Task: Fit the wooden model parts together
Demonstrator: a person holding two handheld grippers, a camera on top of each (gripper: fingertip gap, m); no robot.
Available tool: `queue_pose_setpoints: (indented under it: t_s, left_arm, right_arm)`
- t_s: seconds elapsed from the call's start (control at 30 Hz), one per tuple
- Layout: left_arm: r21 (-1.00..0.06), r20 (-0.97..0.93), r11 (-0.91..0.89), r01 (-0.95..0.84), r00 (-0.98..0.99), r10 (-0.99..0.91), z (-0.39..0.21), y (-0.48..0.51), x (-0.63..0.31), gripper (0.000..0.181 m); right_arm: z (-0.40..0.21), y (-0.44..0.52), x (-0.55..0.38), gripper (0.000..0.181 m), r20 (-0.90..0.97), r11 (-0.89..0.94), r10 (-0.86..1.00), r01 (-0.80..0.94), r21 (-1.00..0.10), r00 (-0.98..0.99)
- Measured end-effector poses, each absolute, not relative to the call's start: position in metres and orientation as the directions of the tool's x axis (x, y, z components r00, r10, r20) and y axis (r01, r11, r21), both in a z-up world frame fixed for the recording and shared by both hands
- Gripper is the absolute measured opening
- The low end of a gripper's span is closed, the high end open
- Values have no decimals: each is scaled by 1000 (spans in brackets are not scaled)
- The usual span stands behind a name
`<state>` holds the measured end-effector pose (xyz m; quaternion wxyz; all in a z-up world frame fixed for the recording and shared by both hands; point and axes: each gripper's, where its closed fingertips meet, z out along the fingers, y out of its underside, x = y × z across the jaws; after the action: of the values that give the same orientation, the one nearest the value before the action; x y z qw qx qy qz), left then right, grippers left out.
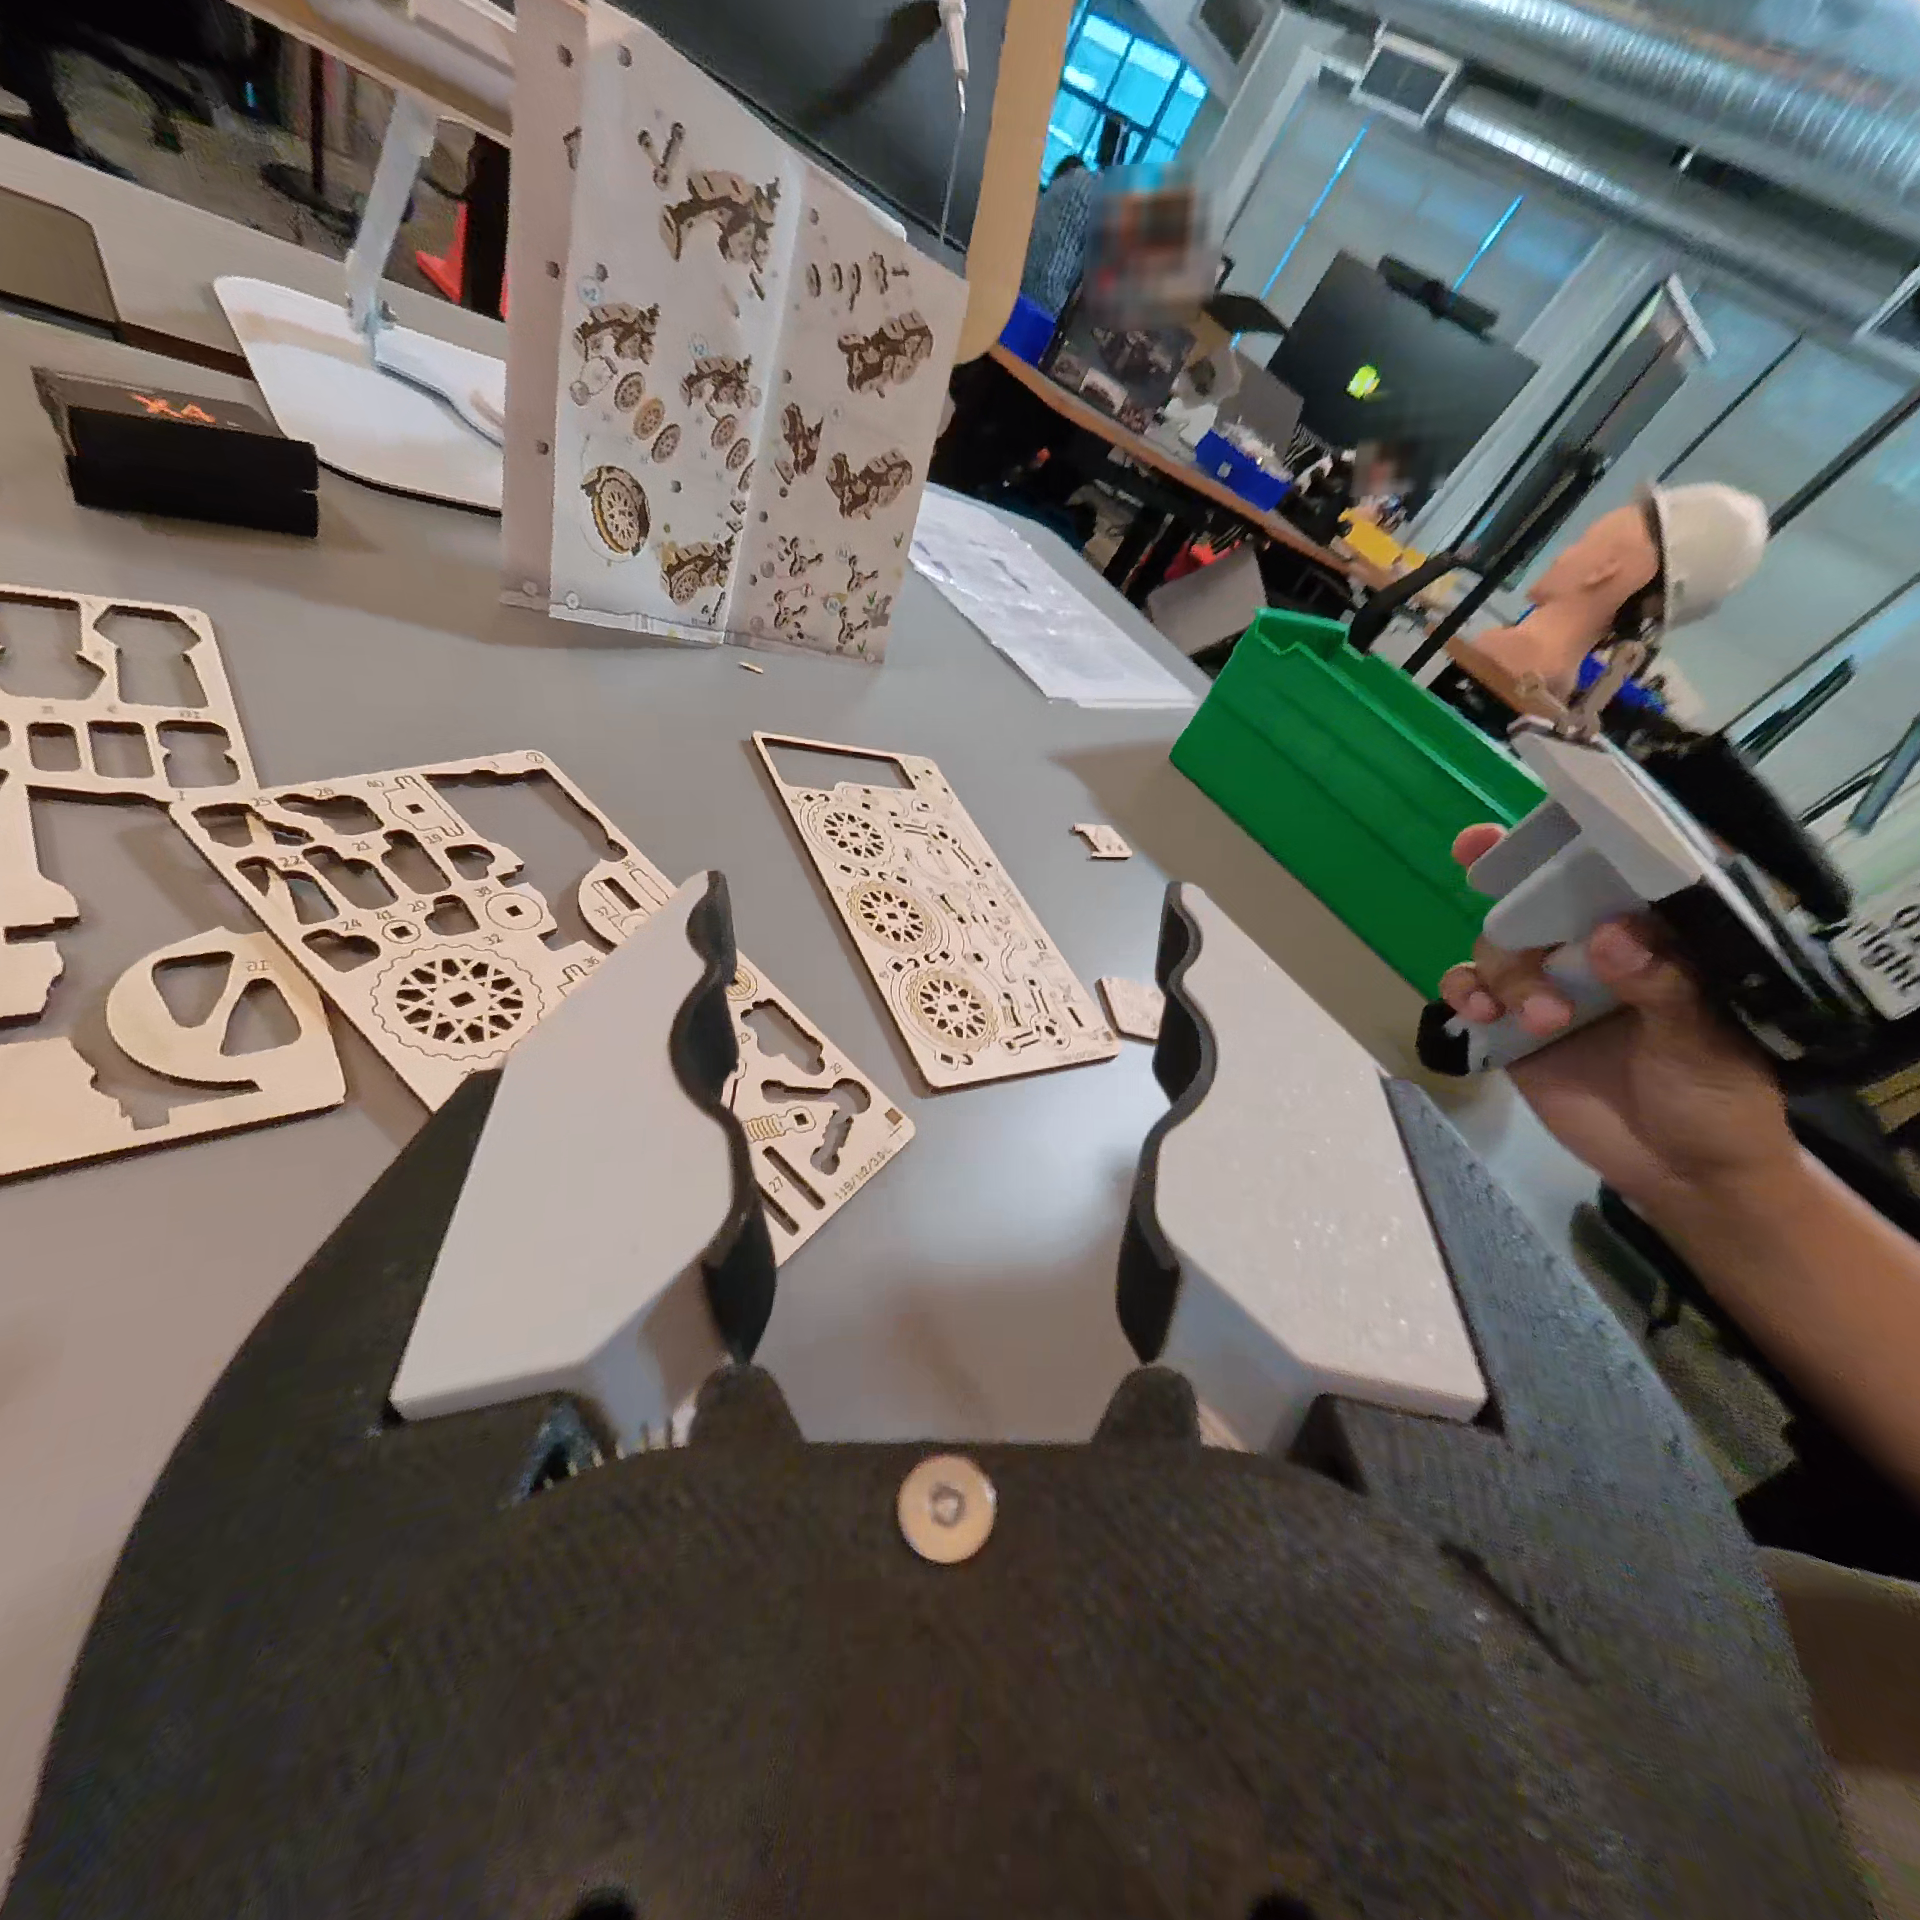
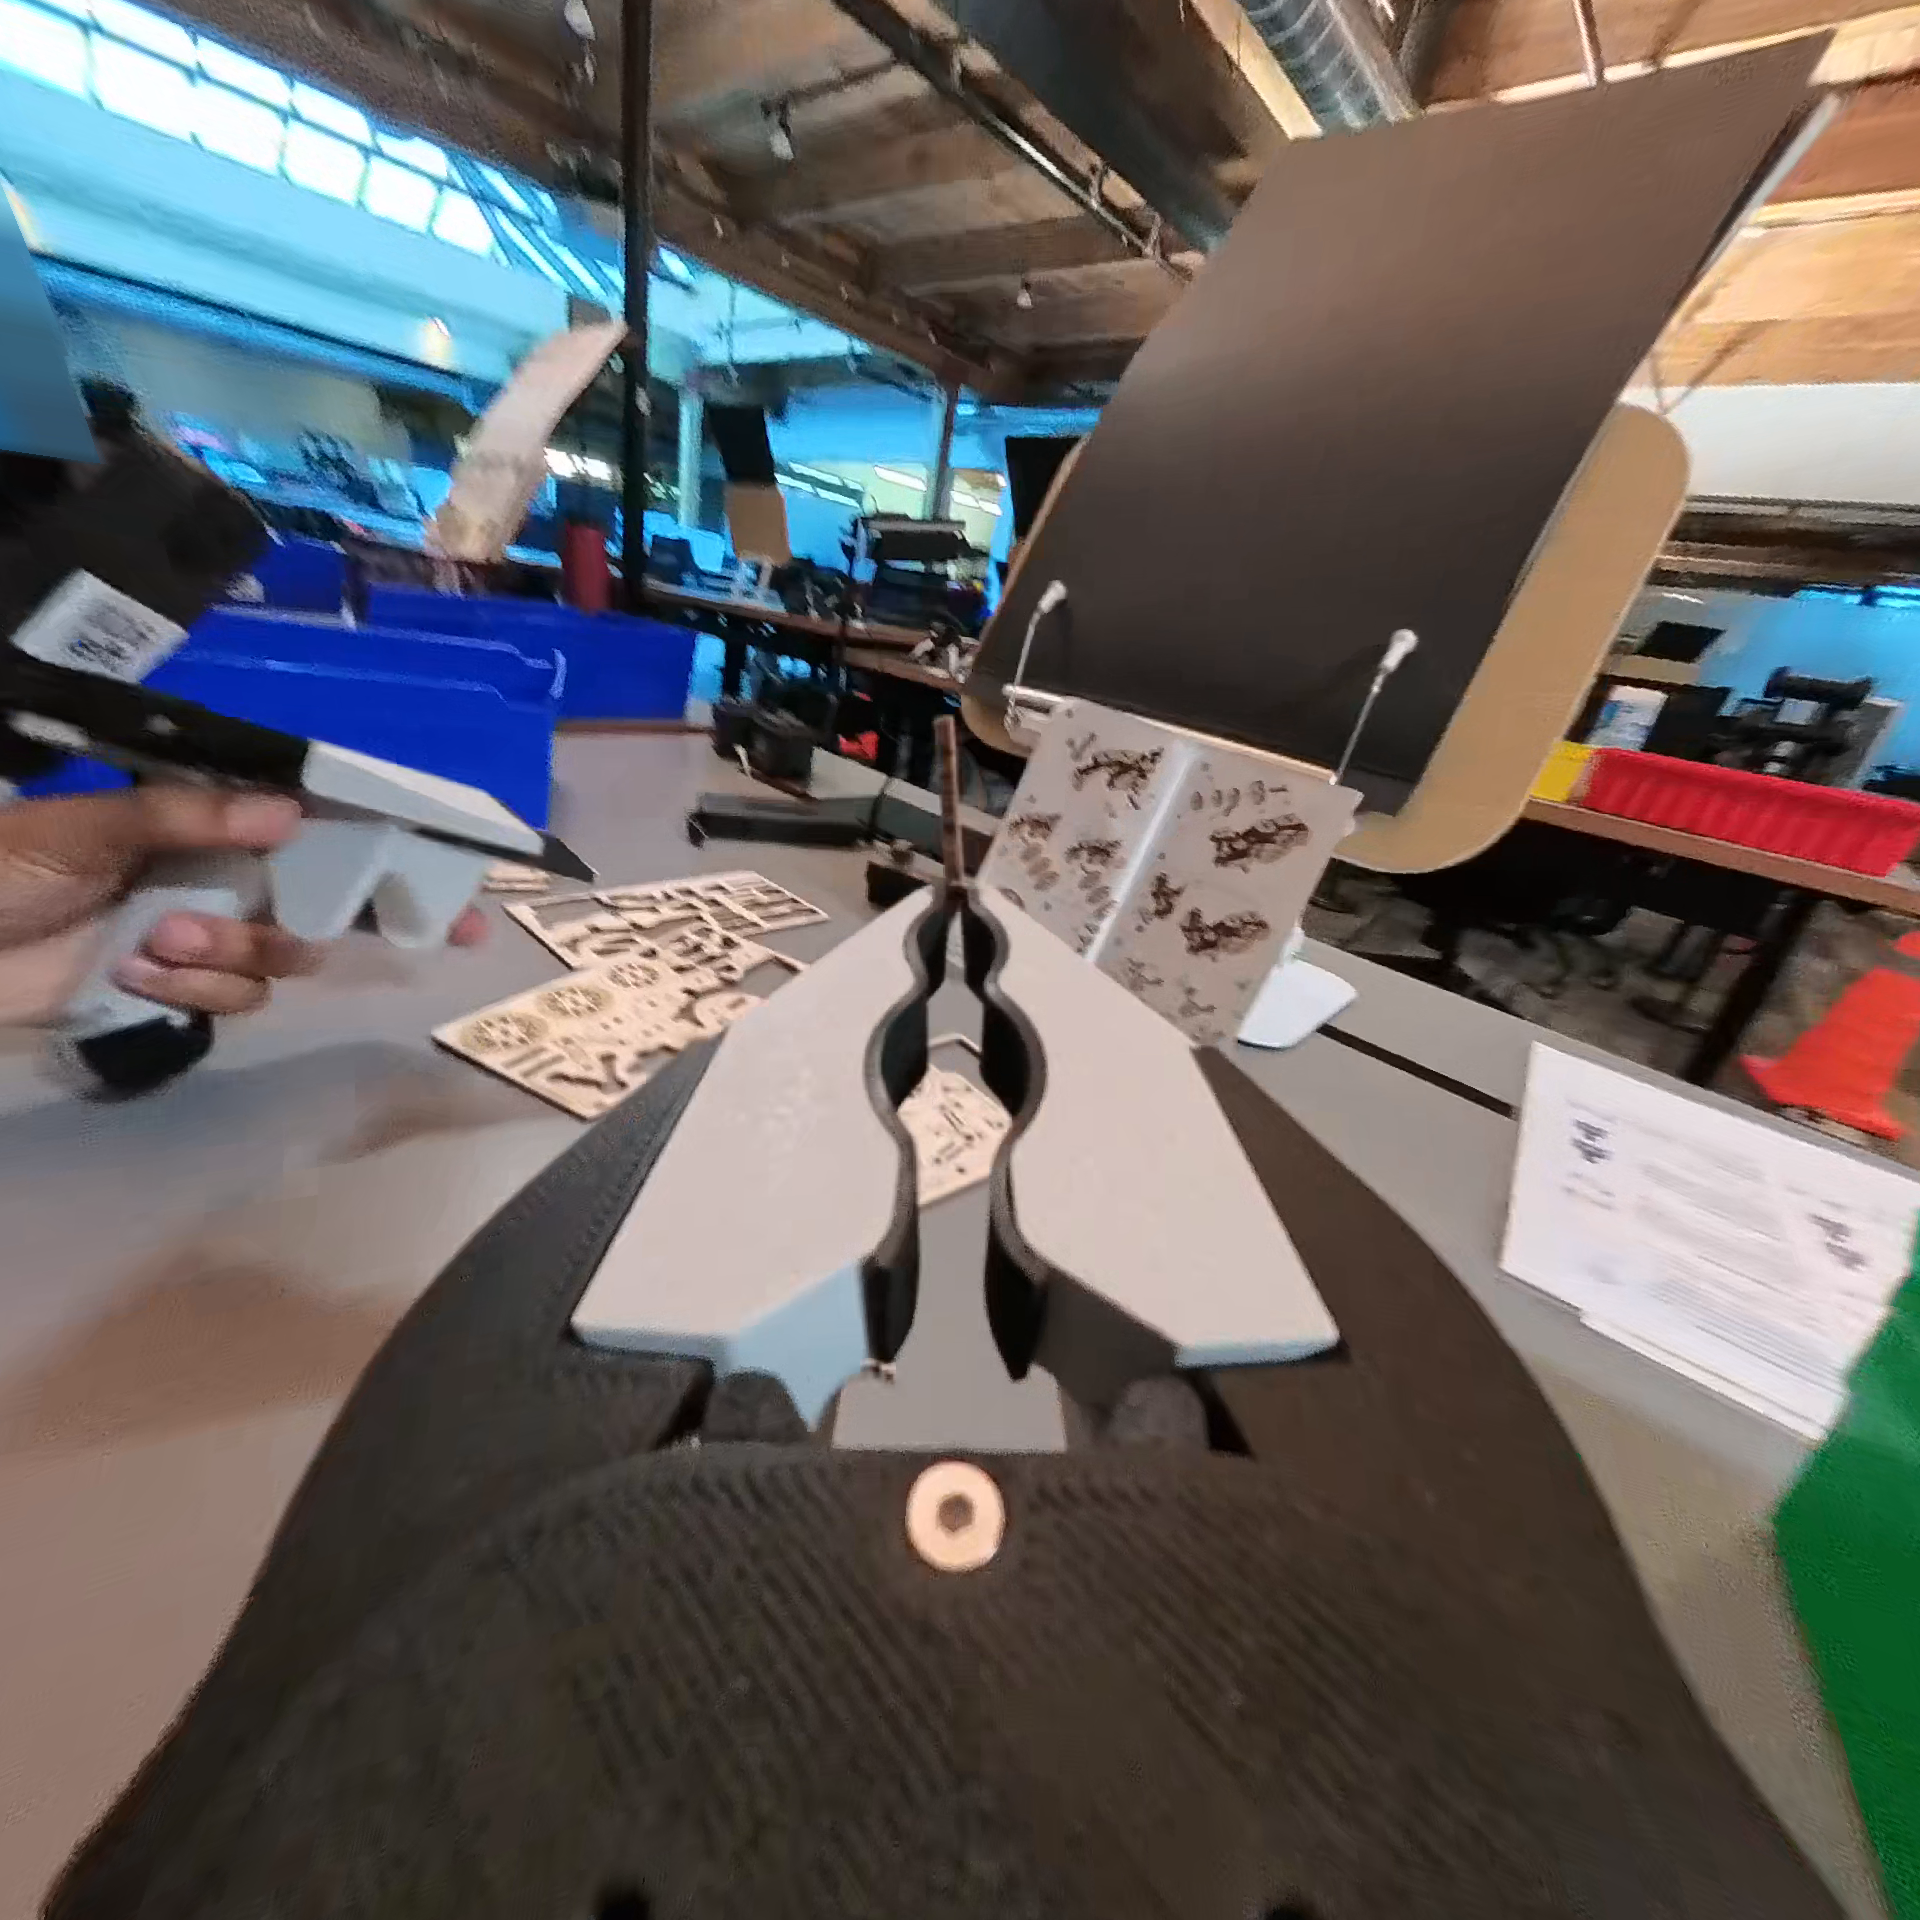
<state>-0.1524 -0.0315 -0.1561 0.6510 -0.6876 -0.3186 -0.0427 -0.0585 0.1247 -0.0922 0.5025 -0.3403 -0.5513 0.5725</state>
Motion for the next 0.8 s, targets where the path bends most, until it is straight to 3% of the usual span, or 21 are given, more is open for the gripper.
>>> queue_pose_setpoints:
  t_s: [0.13, 0.3, 0.8]
  left_arm:
    - [-859, 501, 103, 501, 783, 368, -149, -37, -157, 81]
    - [-879, 466, 85, 470, 805, 367, -149, -36, -153, 81]
    - [-923, 357, 15, 385, 842, 405, -155, -36, -146, 84]
  right_arm:
    - [-81, 122, -51, 0, -26, -116, 918, -204, -972, -397]
    - [-62, 129, -39, 0, -248, -403, 803, -186, -896, -543]
    - [-61, 134, -44, 0, -233, -385, 787, -159, -909, -571]
